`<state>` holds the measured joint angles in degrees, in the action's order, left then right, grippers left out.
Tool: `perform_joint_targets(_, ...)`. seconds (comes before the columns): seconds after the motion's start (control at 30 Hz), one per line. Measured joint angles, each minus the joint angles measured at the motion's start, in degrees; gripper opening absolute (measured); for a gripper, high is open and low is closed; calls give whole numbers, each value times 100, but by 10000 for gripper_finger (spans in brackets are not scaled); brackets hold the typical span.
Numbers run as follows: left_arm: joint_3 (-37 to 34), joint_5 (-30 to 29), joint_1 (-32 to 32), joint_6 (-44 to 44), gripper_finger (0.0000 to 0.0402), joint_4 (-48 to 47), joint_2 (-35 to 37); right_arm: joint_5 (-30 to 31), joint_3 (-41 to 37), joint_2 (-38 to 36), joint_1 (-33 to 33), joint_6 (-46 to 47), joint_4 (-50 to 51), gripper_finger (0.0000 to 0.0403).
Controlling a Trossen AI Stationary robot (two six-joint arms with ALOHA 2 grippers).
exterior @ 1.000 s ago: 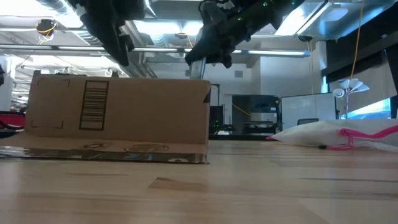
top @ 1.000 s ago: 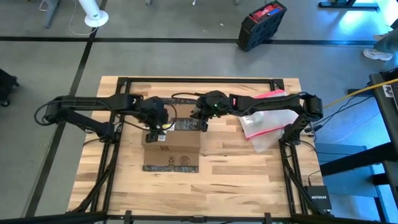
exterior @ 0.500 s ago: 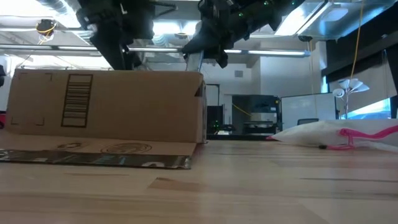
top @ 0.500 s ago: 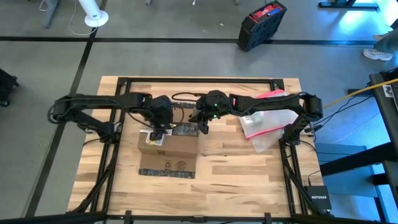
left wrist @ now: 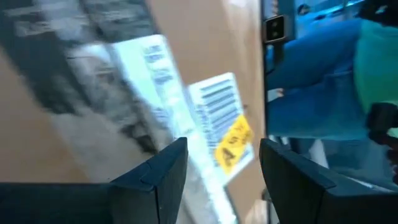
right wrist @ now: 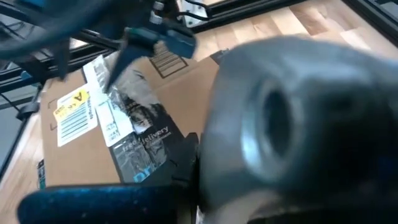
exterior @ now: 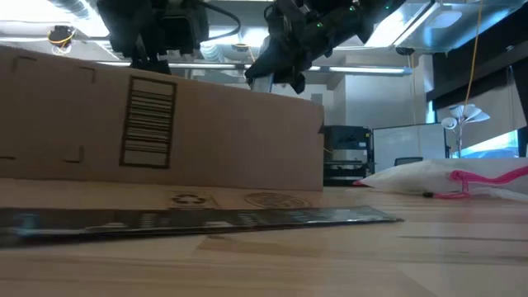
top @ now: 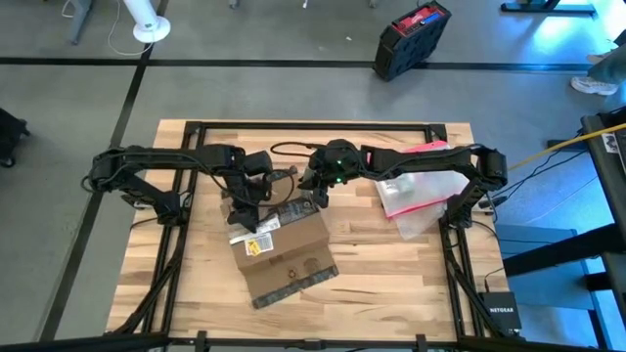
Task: Unpack boxes
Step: Break down the cardboard box with the gray cutter until it is fully flat
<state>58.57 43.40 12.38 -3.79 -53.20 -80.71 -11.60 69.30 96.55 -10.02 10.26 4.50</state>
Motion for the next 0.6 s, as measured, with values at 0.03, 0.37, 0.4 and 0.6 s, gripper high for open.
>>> perform_joint_targets(0.03,0,57,0,27,192,27,0,0,-2,0,-35,-1,17,72)
perform_joint_targets(0.37,0,-616,252,88,192,6,33,-65,-2,0,-90,21,-61,72)
perform_joint_targets(0.4,0,-645,296,84,192,5,33,-105,-2,0,-90,23,-103,72)
perform_joint_targets(0.6,0,-597,498,80,192,-84,33,-153,305,-17,-90,16,-131,72)
